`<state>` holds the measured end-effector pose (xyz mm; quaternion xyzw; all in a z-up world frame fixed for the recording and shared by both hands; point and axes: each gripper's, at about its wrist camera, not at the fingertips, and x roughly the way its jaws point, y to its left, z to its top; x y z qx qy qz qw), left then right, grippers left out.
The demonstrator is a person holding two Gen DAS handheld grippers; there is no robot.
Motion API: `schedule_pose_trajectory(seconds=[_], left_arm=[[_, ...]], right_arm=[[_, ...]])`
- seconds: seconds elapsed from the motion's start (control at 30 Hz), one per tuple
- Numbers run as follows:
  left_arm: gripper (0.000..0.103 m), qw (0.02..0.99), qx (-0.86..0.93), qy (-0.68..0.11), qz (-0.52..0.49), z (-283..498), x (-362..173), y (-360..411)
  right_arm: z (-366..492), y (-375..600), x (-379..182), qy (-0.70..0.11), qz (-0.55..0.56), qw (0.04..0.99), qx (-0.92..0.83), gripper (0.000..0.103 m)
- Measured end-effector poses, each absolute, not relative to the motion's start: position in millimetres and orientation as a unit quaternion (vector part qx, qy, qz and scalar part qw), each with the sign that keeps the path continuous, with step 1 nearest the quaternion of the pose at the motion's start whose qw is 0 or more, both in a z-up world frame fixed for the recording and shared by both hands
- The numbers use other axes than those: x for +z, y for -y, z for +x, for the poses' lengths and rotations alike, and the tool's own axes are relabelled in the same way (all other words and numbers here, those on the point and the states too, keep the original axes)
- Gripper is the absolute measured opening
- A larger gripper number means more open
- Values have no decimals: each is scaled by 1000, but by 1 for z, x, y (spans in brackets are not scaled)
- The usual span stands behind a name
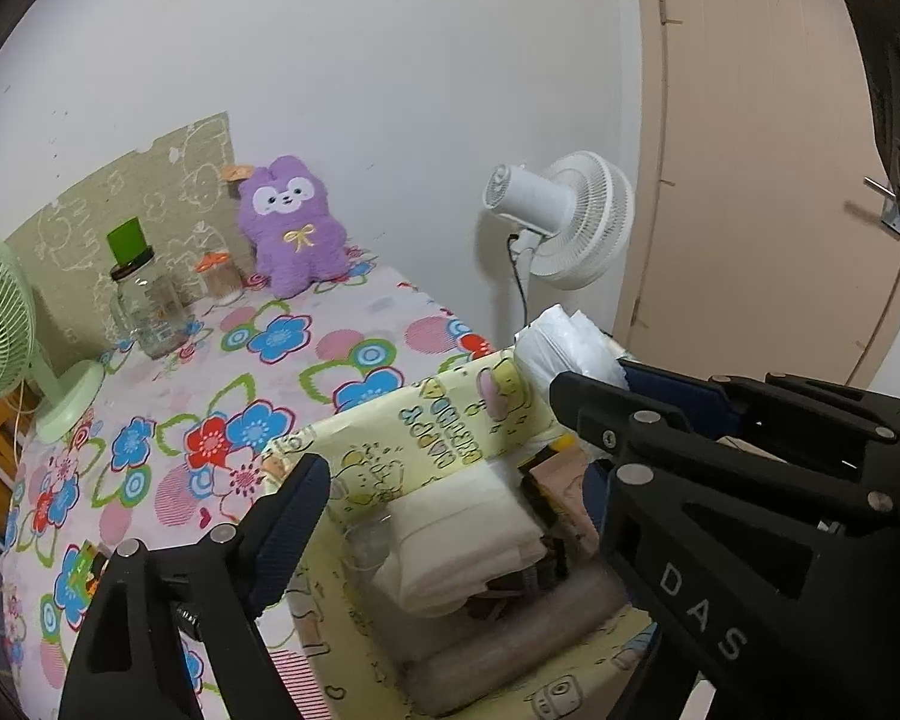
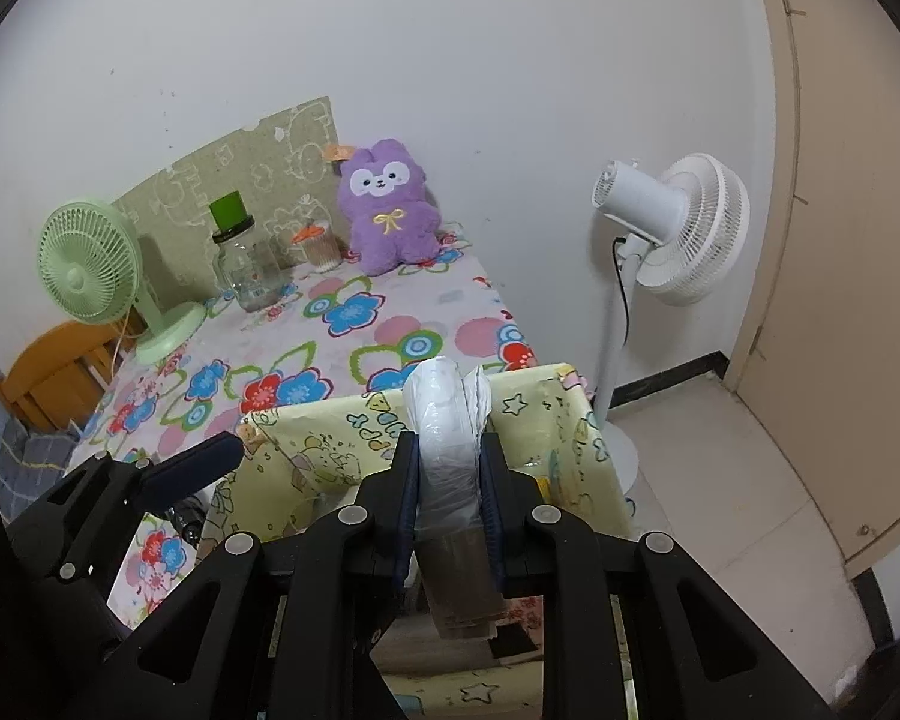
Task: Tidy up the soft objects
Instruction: 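Open both tools to drop the clear bag and paper roll into the yellow box, then withdraw both open tools from the yellow box back over the bed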
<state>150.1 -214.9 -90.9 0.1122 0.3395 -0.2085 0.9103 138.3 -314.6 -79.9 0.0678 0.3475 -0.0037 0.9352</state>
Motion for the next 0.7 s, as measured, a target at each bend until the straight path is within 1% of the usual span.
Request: schedule_pose_trajectory(seconds=[0.1,0.13,0.2,0.27,0.43,0.7], left_arm=[[91,911,-201,-340,116,151,-92,211],[92,912,-199,-339,118,152,-93,211],[93,913,-194,-337,122,151,-93,209],[93,914,-192,-337,121,152,-93,206],[95,915,-193,-338,110,152,-90,199],[100,921,-187,-324,110,140,-80,190]], right_arm=[[143,312,-83,-349,69,934,1,24],[144,311,-84,-350,70,934,2,25],[146,309,-86,-352,71,933,5,35],[146,306,-86,-351,73,933,6,57],[141,301,-81,-340,67,938,6,74],[129,289,-71,-327,42,944,-11,87]])
